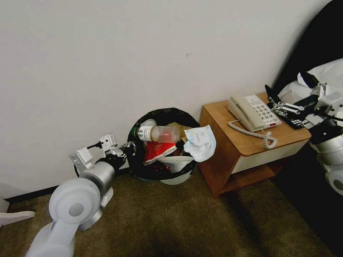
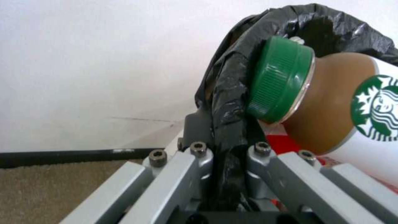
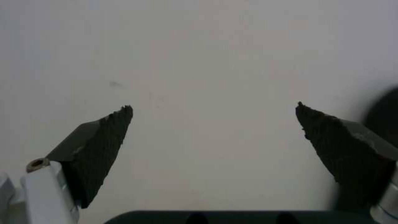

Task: Pick up the trash bin, then pick up the garbage from the floor and place it into the trash bin.

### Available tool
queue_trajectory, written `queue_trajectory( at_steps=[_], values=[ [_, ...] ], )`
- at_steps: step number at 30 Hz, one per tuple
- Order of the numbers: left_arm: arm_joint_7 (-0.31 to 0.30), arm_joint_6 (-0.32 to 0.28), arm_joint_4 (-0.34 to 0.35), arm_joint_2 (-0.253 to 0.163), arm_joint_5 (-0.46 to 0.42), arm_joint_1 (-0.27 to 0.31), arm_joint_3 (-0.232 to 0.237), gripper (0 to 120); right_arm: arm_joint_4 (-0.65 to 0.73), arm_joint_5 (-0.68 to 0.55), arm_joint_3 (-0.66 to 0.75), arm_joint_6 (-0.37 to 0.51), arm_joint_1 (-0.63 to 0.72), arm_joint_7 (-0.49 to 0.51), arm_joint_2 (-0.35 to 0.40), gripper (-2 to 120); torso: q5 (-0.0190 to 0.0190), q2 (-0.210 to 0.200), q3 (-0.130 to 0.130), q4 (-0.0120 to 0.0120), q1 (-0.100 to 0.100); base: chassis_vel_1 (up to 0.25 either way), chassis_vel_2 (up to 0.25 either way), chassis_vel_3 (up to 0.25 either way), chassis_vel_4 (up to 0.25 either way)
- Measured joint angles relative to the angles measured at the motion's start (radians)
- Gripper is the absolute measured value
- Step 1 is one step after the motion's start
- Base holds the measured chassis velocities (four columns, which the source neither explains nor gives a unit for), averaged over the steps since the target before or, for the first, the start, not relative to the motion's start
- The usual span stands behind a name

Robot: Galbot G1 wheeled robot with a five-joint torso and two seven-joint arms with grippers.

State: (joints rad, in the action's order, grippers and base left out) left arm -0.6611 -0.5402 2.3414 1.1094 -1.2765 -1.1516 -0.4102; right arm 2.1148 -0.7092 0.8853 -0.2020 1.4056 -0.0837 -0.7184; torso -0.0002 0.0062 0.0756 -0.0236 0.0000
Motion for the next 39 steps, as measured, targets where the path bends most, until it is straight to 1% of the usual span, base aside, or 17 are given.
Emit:
queue_trajectory(
  at_steps=[1, 2, 5, 6, 11, 15, 21, 25, 30, 35, 39],
  values=[
    [-0.001, 0.000, 0.000, -0.001, -0.002, 0.000, -0.003, 4, -0.003, 0.016, 0.007, 0.005, 0.021, 0.014, -0.024, 100, 0.0001, 0.000, 0.000, -0.0005, 0.000, 0.000, 0.000, 0.000, 0.000],
    [-0.001, 0.000, 0.000, -0.001, -0.002, 0.000, -0.003, 4, -0.003, 0.016, 0.007, 0.005, 0.021, 0.014, -0.024, 100, 0.0001, 0.000, 0.000, -0.0005, 0.000, 0.000, 0.000, 0.000, 0.000],
    [-0.003, -0.001, 0.001, -0.006, -0.010, 0.001, -0.004, 4, -0.015, 0.054, 0.027, 0.002, 0.065, 0.022, -0.075, 100, 0.0002, 0.000, 0.000, -0.0003, 0.000, 0.000, 0.000, 0.000, 0.000],
    [-0.003, -0.001, 0.001, -0.006, -0.010, 0.001, -0.004, 4, -0.015, 0.054, 0.027, 0.002, 0.065, 0.022, -0.075, 100, 0.0002, 0.000, 0.000, -0.0003, 0.000, 0.000, 0.000, 0.000, 0.000],
    [-0.007, -0.001, 0.004, -0.006, -0.016, 0.007, -0.002, 4, -0.009, 0.086, 0.062, 0.006, 0.119, 0.045, -0.123, 100, 0.0003, 0.000, 0.000, -0.0003, 0.000, 0.000, 0.000, 0.000, 0.000],
    [-0.006, -0.002, 0.004, -0.004, -0.016, 0.006, -0.001, 4, -0.001, 0.092, 0.086, 0.009, 0.140, 0.051, -0.136, 100, 0.0000, 0.000, 0.000, -0.0003, 0.000, 0.000, 0.000, 0.000, 0.000],
    [-0.002, -0.002, 0.001, -0.001, -0.017, 0.013, -0.001, 4, 0.036, 0.108, 0.157, 0.009, 0.199, 0.056, -0.178, 100, 0.0002, 0.000, 0.000, -0.0003, 0.000, 0.000, 0.000, 0.000, 0.000],
    [-0.002, -0.002, 0.002, -0.001, -0.018, 0.013, 0.000, 4, 0.049, 0.112, 0.176, 0.009, 0.221, 0.056, -0.189, 100, 0.0001, 0.000, 0.000, -0.0005, 0.000, 0.000, 0.000, 0.000, 0.000],
    [0.001, -0.002, 0.010, -0.003, -0.018, 0.013, 0.001, 4, 0.081, 0.147, 0.236, -0.009, 0.263, 0.051, -0.239, 100, 0.0001, 0.000, 0.000, -0.0002, 0.000, 0.000, 0.000, 0.000, 0.000],
    [0.000, -0.002, 0.020, -0.006, -0.025, 0.019, -0.003, 4, 0.098, 0.163, 0.244, -0.015, 0.284, 0.048, -0.274, 100, 0.0002, 0.000, 0.000, -0.0004, 0.000, 0.000, 0.000, 0.000, 0.000],
    [0.000, -0.002, 0.031, -0.007, -0.025, 0.004, -0.014, 4, 0.102, 0.182, 0.248, -0.025, 0.294, 0.046, -0.289, 100, 0.0002, 0.000, 0.000, -0.0003, 0.000, 0.000, 0.000, 0.000, 0.000]
  ],
)
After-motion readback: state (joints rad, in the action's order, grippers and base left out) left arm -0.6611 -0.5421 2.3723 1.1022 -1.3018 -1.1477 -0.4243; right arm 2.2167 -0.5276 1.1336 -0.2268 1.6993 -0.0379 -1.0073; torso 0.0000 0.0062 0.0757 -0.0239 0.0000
